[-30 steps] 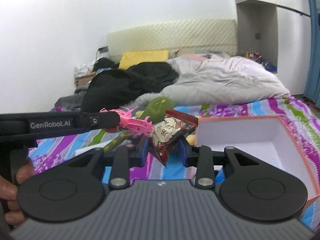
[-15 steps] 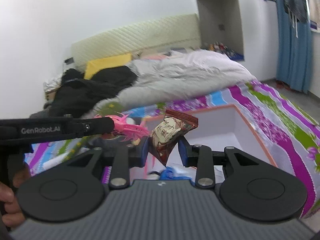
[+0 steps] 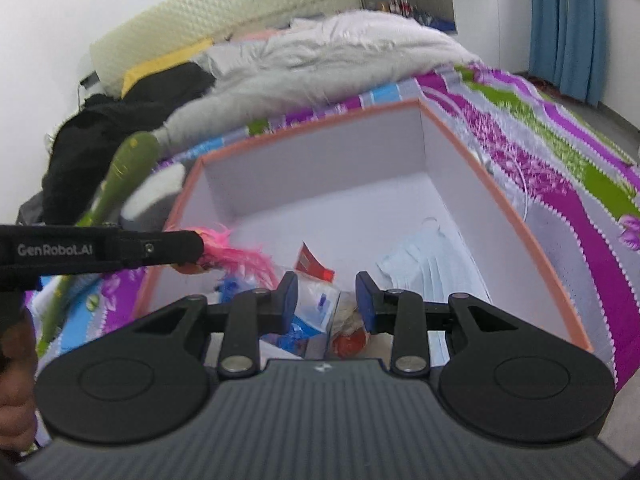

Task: Organize soft objects
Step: 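Open the left tool over the box while the right tool releases the candy packet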

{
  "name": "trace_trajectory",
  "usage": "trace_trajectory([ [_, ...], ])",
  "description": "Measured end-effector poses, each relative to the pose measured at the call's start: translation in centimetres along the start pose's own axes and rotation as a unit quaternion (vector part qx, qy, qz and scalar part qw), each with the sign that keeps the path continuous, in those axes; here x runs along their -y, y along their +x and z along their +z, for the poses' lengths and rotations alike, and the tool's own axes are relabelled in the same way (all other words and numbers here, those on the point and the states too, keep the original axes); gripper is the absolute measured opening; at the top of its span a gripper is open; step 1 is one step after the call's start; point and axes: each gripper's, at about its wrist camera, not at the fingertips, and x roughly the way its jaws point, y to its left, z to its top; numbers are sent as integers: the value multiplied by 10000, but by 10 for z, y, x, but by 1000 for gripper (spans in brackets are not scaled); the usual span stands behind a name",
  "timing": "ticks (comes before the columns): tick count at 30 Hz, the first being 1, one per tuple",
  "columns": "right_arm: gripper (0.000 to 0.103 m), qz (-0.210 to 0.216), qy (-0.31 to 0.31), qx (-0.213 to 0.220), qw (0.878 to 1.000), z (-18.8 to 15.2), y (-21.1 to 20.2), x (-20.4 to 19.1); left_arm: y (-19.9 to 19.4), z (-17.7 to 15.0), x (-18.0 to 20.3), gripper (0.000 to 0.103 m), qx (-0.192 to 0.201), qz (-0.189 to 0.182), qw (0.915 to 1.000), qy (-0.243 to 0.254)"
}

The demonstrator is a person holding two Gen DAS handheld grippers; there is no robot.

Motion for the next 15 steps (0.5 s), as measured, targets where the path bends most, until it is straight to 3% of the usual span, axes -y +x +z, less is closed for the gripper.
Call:
trace_trajectory([
  [5, 39, -28, 43, -240, 9997, -4, 12, 1, 15, -4, -10, 29, -160, 66, 9998, -67],
  [8, 59, -55, 119, -324, 9994, -6, 14, 3, 15, -3, -11, 31, -221, 102, 9997, -68],
  [9, 63, -53, 128, -296, 9995, -6, 12, 3, 13, -3, -11, 38, -232, 121, 9996, -49],
  [10, 63, -52, 117, -270, 9996, -6, 9, 3, 9, -4, -10, 46, -203, 152, 9997, -31],
  [15, 63, -18, 88, -71, 9999, -1, -14, -4, -22, -2, -4, 48, 54, 163, 9998, 26],
])
